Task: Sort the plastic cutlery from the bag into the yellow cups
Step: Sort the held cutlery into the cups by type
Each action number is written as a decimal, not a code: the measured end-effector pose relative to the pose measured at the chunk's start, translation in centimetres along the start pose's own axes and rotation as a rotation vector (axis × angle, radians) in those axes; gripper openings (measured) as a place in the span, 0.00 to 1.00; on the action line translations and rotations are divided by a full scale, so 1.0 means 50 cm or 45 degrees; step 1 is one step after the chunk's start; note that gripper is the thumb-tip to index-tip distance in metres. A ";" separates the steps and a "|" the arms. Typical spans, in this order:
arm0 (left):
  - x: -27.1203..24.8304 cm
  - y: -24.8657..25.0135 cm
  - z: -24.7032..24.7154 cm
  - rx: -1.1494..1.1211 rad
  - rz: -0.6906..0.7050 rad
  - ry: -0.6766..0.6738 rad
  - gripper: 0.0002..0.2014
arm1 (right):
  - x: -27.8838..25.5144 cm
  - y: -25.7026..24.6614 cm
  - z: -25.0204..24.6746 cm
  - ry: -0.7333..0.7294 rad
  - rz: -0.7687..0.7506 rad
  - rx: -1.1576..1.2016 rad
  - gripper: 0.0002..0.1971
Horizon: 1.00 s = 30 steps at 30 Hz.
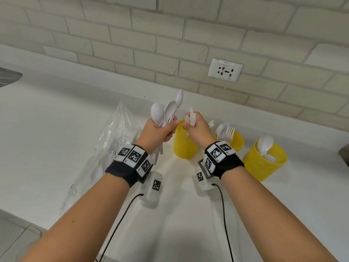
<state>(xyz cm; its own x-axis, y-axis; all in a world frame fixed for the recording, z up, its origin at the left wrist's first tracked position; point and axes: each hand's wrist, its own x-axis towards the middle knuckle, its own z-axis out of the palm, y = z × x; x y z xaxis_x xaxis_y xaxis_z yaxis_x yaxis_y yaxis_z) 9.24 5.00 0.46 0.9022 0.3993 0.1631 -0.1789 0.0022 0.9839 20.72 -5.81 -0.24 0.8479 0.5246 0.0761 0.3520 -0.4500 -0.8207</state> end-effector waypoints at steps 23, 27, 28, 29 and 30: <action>0.001 0.010 0.100 0.041 -0.032 -0.266 0.08 | -0.086 -0.066 -0.110 0.096 -0.121 0.894 0.11; 0.003 -0.003 0.108 0.105 -0.088 -0.243 0.09 | -0.088 -0.082 -0.171 0.342 -0.220 1.295 0.08; 0.003 -0.004 0.113 0.148 -0.096 -0.233 0.09 | -0.090 -0.082 -0.187 0.377 -0.235 1.327 0.08; 0.005 -0.004 0.119 0.181 -0.107 -0.237 0.09 | -0.093 -0.080 -0.201 0.394 -0.232 1.234 0.09; 0.005 -0.001 0.128 0.204 -0.117 -0.253 0.09 | -0.098 -0.075 -0.209 0.385 -0.217 1.028 0.08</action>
<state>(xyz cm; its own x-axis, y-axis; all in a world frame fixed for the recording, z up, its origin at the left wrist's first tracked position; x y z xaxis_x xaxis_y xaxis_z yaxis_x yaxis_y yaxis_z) 12.00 -0.76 0.92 0.9739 0.2166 0.0684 -0.0427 -0.1212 0.9917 19.38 -14.22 8.39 0.9184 0.2724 0.2868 0.1925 0.3256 -0.9257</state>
